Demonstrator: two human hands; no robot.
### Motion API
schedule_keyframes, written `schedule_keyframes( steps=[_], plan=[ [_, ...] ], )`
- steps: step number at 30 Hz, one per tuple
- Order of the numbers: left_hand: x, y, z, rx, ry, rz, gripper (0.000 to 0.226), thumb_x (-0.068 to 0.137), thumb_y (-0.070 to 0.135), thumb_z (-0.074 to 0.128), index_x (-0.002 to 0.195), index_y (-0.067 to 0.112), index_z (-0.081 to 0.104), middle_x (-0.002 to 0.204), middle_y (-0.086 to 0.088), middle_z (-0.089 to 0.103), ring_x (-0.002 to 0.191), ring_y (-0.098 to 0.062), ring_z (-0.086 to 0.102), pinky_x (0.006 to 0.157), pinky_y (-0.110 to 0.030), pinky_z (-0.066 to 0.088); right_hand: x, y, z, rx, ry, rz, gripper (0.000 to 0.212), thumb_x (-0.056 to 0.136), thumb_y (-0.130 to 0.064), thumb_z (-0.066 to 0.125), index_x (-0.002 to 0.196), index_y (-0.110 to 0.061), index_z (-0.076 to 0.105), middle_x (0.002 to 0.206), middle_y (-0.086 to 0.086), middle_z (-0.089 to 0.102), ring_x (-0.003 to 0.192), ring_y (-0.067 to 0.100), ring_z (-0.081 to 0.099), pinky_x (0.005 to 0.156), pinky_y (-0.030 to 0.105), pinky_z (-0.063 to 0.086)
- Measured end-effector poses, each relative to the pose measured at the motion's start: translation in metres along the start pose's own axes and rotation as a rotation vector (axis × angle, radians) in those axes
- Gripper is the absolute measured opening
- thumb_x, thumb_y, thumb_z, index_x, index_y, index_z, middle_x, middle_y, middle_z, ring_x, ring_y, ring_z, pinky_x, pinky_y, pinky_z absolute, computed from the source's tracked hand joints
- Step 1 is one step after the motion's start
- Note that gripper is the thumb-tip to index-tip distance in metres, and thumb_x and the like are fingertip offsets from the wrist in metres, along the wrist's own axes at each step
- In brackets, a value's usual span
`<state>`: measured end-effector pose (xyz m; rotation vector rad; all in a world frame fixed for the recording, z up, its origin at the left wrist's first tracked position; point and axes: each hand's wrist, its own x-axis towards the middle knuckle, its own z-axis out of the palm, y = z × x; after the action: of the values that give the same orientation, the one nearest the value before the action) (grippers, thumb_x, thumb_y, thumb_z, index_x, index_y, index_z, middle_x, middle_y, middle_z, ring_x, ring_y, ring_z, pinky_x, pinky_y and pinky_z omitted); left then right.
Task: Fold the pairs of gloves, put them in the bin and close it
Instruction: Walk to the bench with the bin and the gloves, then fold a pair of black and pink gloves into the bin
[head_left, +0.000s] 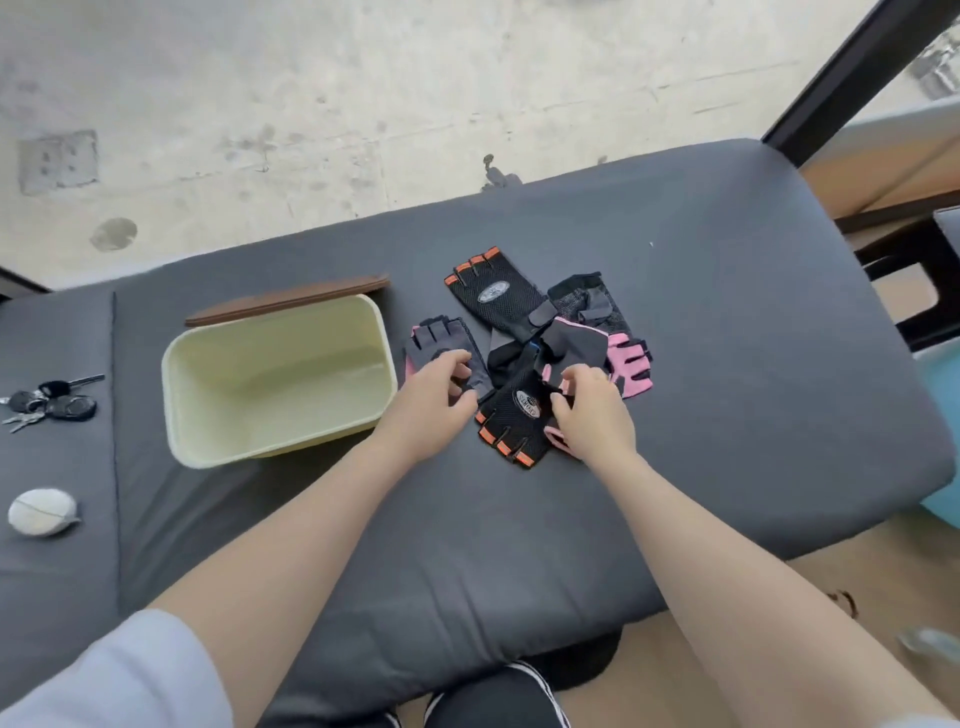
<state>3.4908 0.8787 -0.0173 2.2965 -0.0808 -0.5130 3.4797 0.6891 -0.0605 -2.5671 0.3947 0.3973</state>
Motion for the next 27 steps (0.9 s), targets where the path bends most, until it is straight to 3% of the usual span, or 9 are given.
schedule_keyframes(
  steps=[3,6,10,13,15,19,22,25,27],
  plan=[
    [0.026,0.003,0.017,-0.034,-0.021,-0.037,0.041,0.088,0.013,0.051,0.128,0.013,0.045,0.115,0.000,0.058,0.087,-0.013,0.055,0.096,-0.030,0.042,0.028,0.019,0.008,-0.097,0.044,-0.017,0.030,0.091,-0.022,0.051,0.118,-0.008,0.052,0.122,0.014,0.053,0.113,0.033,0.048,0.086,0.043,0.046],
    [0.041,0.001,0.032,-0.047,-0.062,-0.065,0.041,0.088,0.011,0.051,0.129,0.013,0.045,0.113,0.003,0.057,0.089,-0.013,0.058,0.085,-0.001,0.028,0.047,0.035,0.017,-0.225,-0.028,-0.030,0.043,0.084,-0.031,0.063,0.119,-0.010,0.050,0.126,0.010,0.049,0.115,0.032,0.045,0.090,0.043,0.043],
    [0.054,-0.007,0.046,-0.085,-0.112,-0.132,0.042,0.088,0.012,0.050,0.130,0.014,0.044,0.113,0.004,0.057,0.087,-0.013,0.058,0.085,-0.023,0.043,0.066,0.047,0.029,-0.307,-0.087,-0.062,0.056,0.077,-0.035,0.070,0.123,-0.012,0.046,0.131,0.008,0.043,0.113,0.031,0.045,0.090,0.042,0.042],
    [0.059,-0.013,0.055,-0.111,-0.165,-0.195,0.040,0.089,0.014,0.050,0.128,0.016,0.045,0.113,0.006,0.056,0.087,-0.009,0.056,0.074,-0.013,0.040,0.073,0.049,0.037,-0.269,0.011,-0.080,0.033,0.087,-0.023,0.058,0.117,-0.011,0.052,0.123,0.009,0.052,0.109,0.031,0.048,0.086,0.041,0.041],
    [0.060,-0.015,0.059,-0.155,-0.180,-0.236,0.037,0.089,0.015,0.050,0.126,0.018,0.047,0.113,0.007,0.057,0.088,-0.010,0.056,0.069,-0.004,0.039,0.072,0.049,0.038,-0.136,0.076,-0.051,0.024,0.090,-0.015,0.051,0.112,-0.010,0.057,0.117,0.010,0.057,0.108,0.032,0.050,0.083,0.041,0.042],
    [0.058,-0.009,0.063,-0.367,-0.171,-0.313,0.035,0.091,0.017,0.049,0.125,0.019,0.047,0.113,0.004,0.060,0.095,-0.017,0.060,0.088,-0.031,0.047,0.058,0.041,0.029,0.220,0.171,-0.044,0.016,0.090,-0.013,0.053,0.102,-0.009,0.063,0.102,0.007,0.063,0.096,0.027,0.055,0.077,0.036,0.042],
    [0.054,0.002,0.058,-0.528,-0.189,-0.370,0.035,0.095,0.022,0.045,0.130,0.018,0.043,0.116,0.001,0.055,0.094,-0.011,0.057,0.089,-0.032,0.047,0.038,0.029,0.010,0.551,0.174,-0.082,0.014,0.088,-0.008,0.056,0.098,-0.011,0.065,0.090,-0.002,0.062,0.084,0.018,0.056,0.077,0.030,0.045],
    [0.044,0.005,0.049,-0.575,-0.184,-0.339,0.034,0.095,0.027,0.045,0.128,0.023,0.041,0.109,0.014,0.054,0.097,0.004,0.052,0.090,-0.020,0.043,0.012,0.019,-0.014,0.960,0.016,0.037,0.017,0.090,-0.009,0.054,0.098,-0.021,0.064,0.091,0.002,0.060,0.082,0.011,0.054,0.068,0.015,0.049],
    [0.030,0.004,0.043,-0.665,-0.171,-0.324,0.029,0.094,0.025,0.047,0.123,0.026,0.043,0.104,0.020,0.055,0.092,0.013,0.050,0.078,-0.006,0.041,-0.005,0.019,-0.022,1.130,-0.116,0.105,0.013,0.089,-0.016,0.056,0.094,-0.025,0.063,0.094,0.007,0.056,0.086,0.015,0.054,0.072,0.023,0.049]
  ],
)
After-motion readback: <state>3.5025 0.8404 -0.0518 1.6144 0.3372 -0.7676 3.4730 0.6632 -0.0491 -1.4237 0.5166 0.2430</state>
